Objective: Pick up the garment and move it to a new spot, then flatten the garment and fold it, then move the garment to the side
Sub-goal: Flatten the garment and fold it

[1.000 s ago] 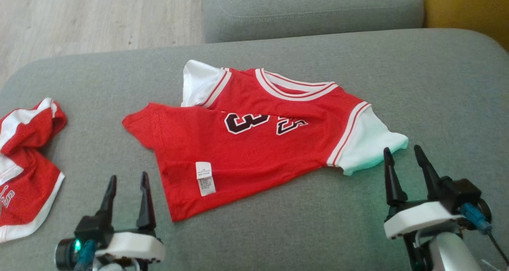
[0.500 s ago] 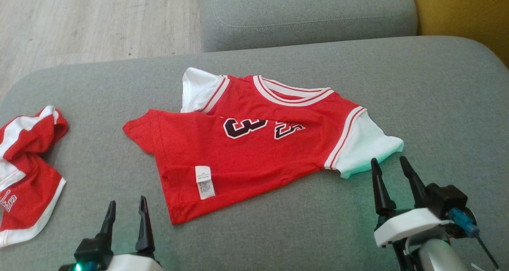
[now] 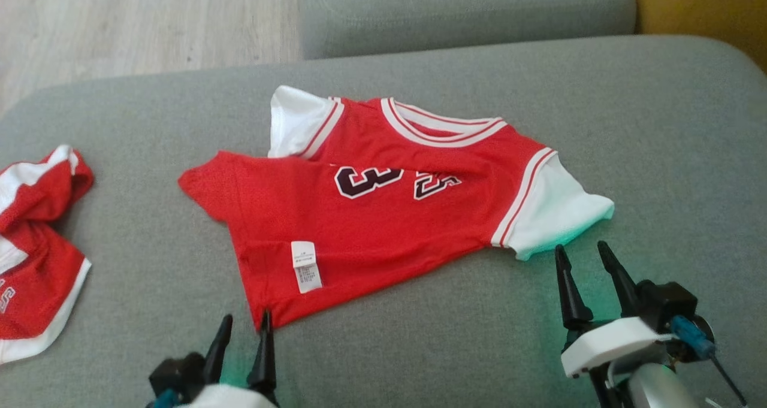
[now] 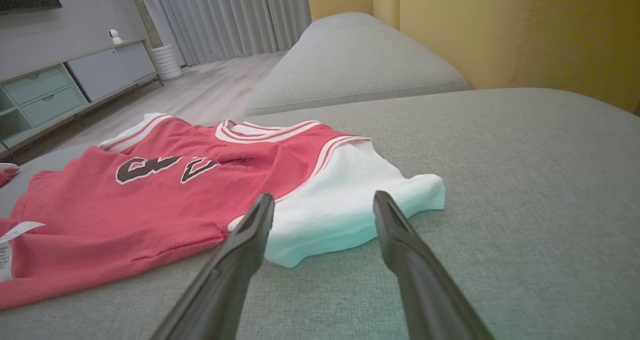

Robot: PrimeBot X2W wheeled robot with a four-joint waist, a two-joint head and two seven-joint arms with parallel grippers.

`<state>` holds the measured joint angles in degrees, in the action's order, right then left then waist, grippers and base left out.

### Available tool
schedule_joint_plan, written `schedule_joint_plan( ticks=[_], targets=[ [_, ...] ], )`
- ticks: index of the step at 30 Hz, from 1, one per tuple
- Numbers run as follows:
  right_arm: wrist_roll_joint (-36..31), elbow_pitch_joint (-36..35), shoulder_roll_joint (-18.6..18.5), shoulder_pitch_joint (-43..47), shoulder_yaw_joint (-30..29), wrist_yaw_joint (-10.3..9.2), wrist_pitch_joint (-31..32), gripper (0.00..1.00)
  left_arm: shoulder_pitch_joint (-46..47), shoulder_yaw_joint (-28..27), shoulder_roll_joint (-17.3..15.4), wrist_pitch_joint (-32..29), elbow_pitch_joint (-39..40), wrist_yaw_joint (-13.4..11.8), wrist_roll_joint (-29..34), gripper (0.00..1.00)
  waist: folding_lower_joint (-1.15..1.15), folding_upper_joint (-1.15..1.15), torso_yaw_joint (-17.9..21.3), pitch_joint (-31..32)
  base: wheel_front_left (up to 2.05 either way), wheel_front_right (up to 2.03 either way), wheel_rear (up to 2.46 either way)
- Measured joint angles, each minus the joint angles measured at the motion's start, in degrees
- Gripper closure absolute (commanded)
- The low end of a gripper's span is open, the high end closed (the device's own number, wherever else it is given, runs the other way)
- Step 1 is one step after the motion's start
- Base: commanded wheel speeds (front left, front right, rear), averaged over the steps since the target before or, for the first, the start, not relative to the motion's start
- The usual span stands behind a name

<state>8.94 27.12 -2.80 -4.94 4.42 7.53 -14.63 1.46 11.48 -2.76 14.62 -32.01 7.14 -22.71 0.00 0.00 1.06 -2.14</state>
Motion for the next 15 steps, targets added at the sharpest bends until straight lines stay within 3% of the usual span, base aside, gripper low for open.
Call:
schedule_joint_plan(
  ticks=[9, 15],
  targets=[
    [-1.0, 0.0, 0.0, -0.1, -1.1, 0.0, 0.0, 0.0, 5.8, 5.6, -0.2, 0.0, -3.0, 0.4, -6.8, 0.0, 0.01, 0.0, 1.6, -3.2, 0.0, 0.0, 0.0],
    [-1.1, -0.1, 0.0, -0.3, -1.2, 0.0, 0.0, 0.0, 6.7, 4.2, -0.9, 0.0, -4.2, 0.5, -8.0, 0.0, 0.01, 0.0, 2.0, -4.3, 0.0, 0.0, 0.0]
  ],
)
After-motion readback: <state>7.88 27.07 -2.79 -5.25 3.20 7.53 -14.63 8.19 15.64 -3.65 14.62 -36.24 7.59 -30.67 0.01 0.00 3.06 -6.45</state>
